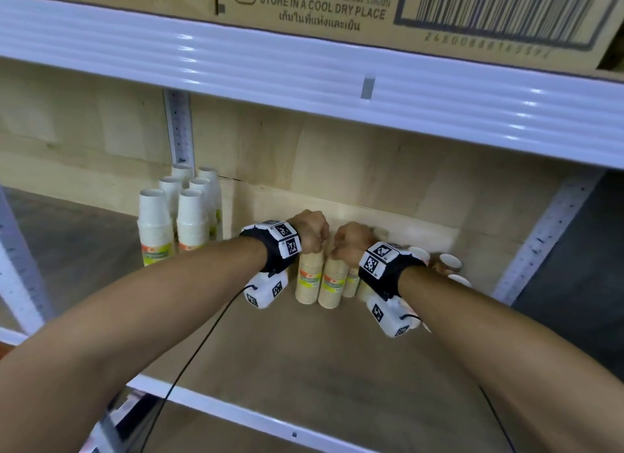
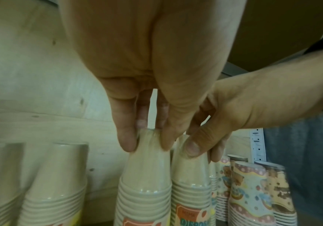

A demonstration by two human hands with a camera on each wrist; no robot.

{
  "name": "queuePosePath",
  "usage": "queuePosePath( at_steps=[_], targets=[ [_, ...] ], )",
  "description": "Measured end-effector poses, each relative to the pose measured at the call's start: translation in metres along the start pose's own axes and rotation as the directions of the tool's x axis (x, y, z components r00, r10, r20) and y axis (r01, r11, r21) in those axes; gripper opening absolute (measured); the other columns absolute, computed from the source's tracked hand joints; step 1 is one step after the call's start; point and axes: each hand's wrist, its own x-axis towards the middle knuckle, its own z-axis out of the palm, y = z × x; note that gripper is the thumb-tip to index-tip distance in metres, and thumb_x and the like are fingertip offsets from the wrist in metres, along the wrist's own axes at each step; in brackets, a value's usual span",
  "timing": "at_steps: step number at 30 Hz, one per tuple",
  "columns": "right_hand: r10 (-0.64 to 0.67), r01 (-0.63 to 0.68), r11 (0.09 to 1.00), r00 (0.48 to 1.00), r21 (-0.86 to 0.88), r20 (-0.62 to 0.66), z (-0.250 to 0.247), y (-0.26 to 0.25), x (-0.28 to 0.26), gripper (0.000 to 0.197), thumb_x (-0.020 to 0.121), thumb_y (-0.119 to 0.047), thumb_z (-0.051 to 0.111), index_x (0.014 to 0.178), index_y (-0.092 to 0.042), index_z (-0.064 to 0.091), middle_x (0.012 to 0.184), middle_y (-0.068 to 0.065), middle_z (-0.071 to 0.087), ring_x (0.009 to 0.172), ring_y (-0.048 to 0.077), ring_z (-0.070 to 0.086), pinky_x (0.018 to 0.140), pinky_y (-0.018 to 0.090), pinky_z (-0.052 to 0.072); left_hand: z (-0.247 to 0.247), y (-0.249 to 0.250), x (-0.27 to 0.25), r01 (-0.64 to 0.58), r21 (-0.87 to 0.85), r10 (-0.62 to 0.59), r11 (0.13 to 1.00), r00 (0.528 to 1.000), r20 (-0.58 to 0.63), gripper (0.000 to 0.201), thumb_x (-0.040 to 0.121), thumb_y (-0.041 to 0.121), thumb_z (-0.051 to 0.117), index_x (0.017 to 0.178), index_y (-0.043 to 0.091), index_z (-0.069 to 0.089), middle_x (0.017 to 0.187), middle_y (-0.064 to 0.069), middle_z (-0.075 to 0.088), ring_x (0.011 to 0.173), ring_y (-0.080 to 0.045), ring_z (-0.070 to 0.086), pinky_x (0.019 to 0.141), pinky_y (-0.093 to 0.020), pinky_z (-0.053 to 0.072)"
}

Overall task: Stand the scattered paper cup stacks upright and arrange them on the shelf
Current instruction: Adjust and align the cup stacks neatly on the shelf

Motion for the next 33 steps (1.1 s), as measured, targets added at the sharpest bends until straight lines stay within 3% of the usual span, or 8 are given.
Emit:
queuePosePath(
  at_steps=[3,6,10,13,19,33],
  targets=[
    [0.013,-0.013,0.999,1.000,-0.033,-0.004,-0.003,0.011,-0.004,0.026,0.085,-0.020,0.070,0.107,-0.007,0.068,0.105,0.008,0.067,0.100,0.024,0.065,0.078,0.029,0.050,0.006,0.008,0.007,-0.014,0.006,0.014,1.000,1.000,0.020,0.035,0.082,0.010,0.070,0.117,0.014,0.069,0.118,-0.007,0.067,0.102,-0.024,0.064,0.076,-0.025,0.050],
    [0.027,-0.027,0.999,1.000,-0.046,-0.009,-0.003,0.020,-0.006,0.020,0.087,-0.018,0.066,0.104,-0.008,0.067,0.100,0.007,0.066,0.094,0.022,0.063,0.073,0.027,0.045,0.011,0.013,0.013,-0.035,0.013,0.035,0.999,0.999,0.025,0.032,0.082,0.010,0.070,0.114,0.015,0.070,0.115,-0.006,0.067,0.100,-0.024,0.064,0.072,-0.023,0.045],
    [0.061,-0.061,0.998,0.998,-0.009,-0.008,0.000,0.030,-0.003,0.021,0.081,-0.016,0.071,0.100,-0.008,0.069,0.099,0.009,0.071,0.090,0.024,0.068,0.072,0.030,0.054,0.018,0.017,0.019,-0.039,-0.007,0.039,0.999,0.999,0.030,0.031,0.084,0.009,0.068,0.114,0.015,0.071,0.112,-0.007,0.068,0.098,-0.023,0.064,0.072,-0.023,0.047],
    [0.067,-0.067,0.997,0.998,-0.023,-0.002,0.002,0.035,0.000,0.020,0.081,-0.017,0.071,0.099,-0.007,0.071,0.100,0.009,0.071,0.088,0.023,0.067,0.066,0.025,0.046,0.023,0.017,0.023,-0.049,-0.023,0.050,0.999,0.998,0.025,0.030,0.084,0.009,0.068,0.113,0.014,0.071,0.111,-0.007,0.069,0.098,-0.023,0.064,0.072,-0.023,0.046],
    [0.090,-0.090,0.996,0.996,-0.015,-0.002,0.007,0.039,0.006,0.024,0.082,-0.016,0.071,0.103,-0.005,0.070,0.104,0.012,0.070,0.097,0.027,0.067,0.070,0.025,0.046,0.032,0.015,0.031,-0.054,-0.046,0.056,0.997,0.998,0.032,0.025,0.084,0.007,0.066,0.108,0.013,0.073,0.107,-0.006,0.069,0.097,-0.024,0.064,0.072,-0.025,0.046],
    [0.047,-0.047,0.999,0.996,-0.002,0.070,0.003,0.041,0.011,0.025,0.079,-0.017,0.073,0.101,-0.006,0.070,0.095,0.010,0.070,0.092,0.027,0.068,0.067,0.028,0.048,0.031,0.015,0.036,-0.064,-0.062,0.066,0.996,0.997,0.038,0.025,0.084,0.013,0.068,0.108,0.015,0.070,0.109,-0.006,0.068,0.096,-0.021,0.063,0.071,-0.024,0.046]
  ],
)
